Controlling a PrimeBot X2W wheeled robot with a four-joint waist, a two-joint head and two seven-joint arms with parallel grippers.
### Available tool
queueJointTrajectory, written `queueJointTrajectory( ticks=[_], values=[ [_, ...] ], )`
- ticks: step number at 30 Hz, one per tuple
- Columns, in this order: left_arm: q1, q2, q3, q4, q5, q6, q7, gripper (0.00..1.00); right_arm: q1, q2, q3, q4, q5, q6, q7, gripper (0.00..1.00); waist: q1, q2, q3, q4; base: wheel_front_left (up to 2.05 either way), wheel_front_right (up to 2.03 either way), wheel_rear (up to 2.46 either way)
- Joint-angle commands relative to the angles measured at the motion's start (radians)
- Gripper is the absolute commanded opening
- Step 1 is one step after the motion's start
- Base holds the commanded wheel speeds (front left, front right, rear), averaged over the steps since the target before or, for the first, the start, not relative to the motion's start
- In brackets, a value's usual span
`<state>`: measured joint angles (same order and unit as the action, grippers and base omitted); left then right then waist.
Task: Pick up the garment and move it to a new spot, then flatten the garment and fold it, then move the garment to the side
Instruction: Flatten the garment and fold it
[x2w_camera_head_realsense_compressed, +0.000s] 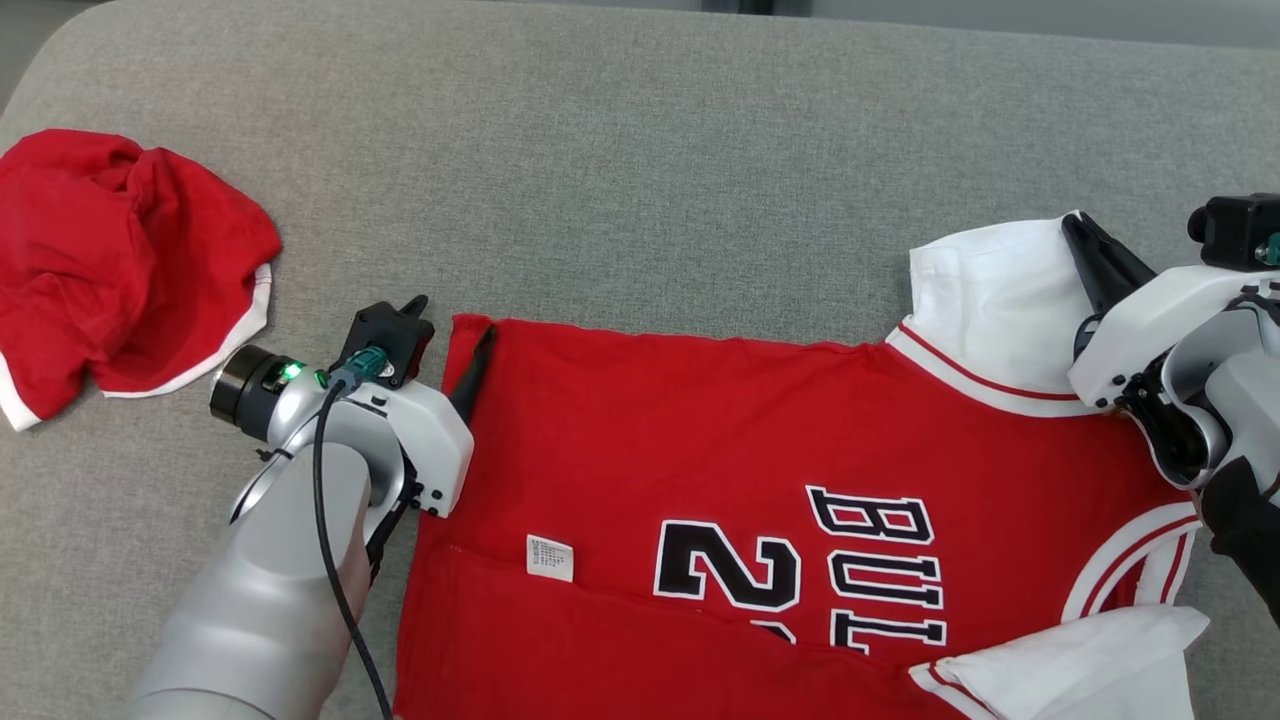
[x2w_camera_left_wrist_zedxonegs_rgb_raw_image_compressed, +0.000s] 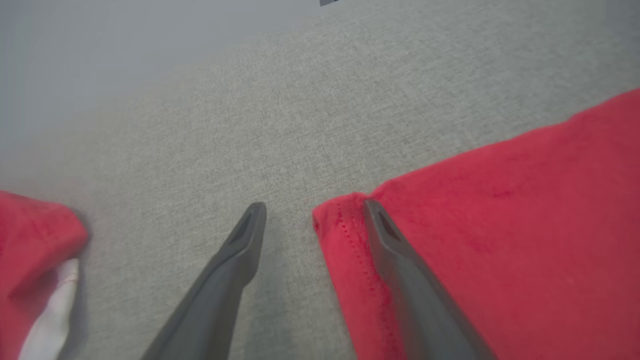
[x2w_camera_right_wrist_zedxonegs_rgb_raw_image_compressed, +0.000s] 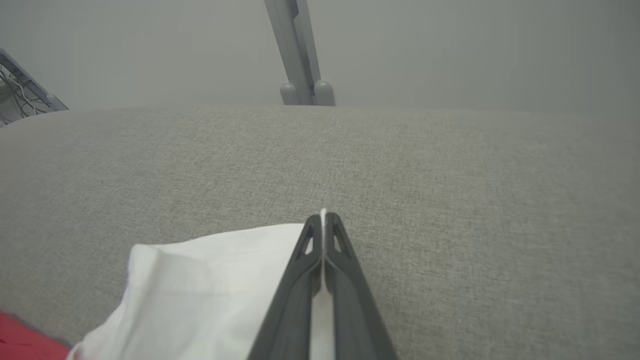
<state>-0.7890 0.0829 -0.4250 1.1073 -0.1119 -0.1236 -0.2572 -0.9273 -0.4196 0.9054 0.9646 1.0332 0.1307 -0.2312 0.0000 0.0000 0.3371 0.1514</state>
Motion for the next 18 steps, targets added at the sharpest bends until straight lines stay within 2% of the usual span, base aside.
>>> queueJointTrajectory(
  ticks=[1, 4, 5, 6, 7, 8, 14, 18],
  values=[
    [-0.028, 0.000, -0.006, 0.011, -0.003, -0.006, -0.005, 1.00, -0.014, -0.011, 0.017, 0.003, 0.018, 0.000, -0.009, 0.00, 0.0000, 0.0000, 0.004, -0.001, 0.00, 0.00, 0.00],
    [-0.031, -0.004, -0.014, 0.024, -0.009, -0.007, -0.006, 1.00, -0.027, -0.012, 0.041, 0.005, 0.036, 0.000, -0.015, 0.00, 0.0000, 0.0000, 0.007, -0.003, 0.00, 0.00, 0.00],
    [-0.032, -0.005, -0.016, 0.025, -0.010, -0.006, -0.007, 0.87, -0.029, -0.013, 0.048, 0.005, 0.041, 0.000, -0.017, 0.00, 0.0000, 0.0000, 0.007, -0.004, 0.00, 0.00, 0.00],
    [-0.034, -0.008, -0.020, 0.027, -0.014, -0.005, -0.007, 0.18, -0.028, -0.014, 0.059, 0.008, 0.050, 0.000, -0.020, 0.00, 0.0000, 0.0000, 0.006, -0.004, 0.00, 0.00, 0.00],
    [-0.034, -0.008, -0.020, 0.027, -0.014, -0.005, -0.007, 0.18, -0.028, -0.014, 0.059, 0.008, 0.050, 0.000, -0.020, 0.00, 0.0000, 0.0000, 0.006, -0.004, 0.00, 0.00, 0.00],
    [-0.031, -0.010, -0.023, 0.028, -0.021, -0.006, -0.007, 0.00, -0.026, -0.014, 0.067, 0.010, 0.060, 0.000, -0.020, 0.00, 0.0000, 0.0000, 0.003, -0.004, 0.00, 0.00, 0.00],
    [0.002, -0.005, -0.033, -0.025, -0.047, -0.006, -0.008, 0.00, -0.024, -0.020, 0.091, 0.003, 0.076, 0.000, -0.037, 0.00, 0.0000, 0.0000, -0.028, 0.001, 0.00, 0.00, 0.00],
    [0.053, 0.024, -0.050, -0.092, -0.062, -0.007, -0.008, 0.00, 0.053, -0.039, -0.061, -0.088, -0.016, 0.000, -0.035, 0.00, 0.0000, 0.0000, -0.083, -0.013, 0.00, 0.00, 0.00]
  ],
)
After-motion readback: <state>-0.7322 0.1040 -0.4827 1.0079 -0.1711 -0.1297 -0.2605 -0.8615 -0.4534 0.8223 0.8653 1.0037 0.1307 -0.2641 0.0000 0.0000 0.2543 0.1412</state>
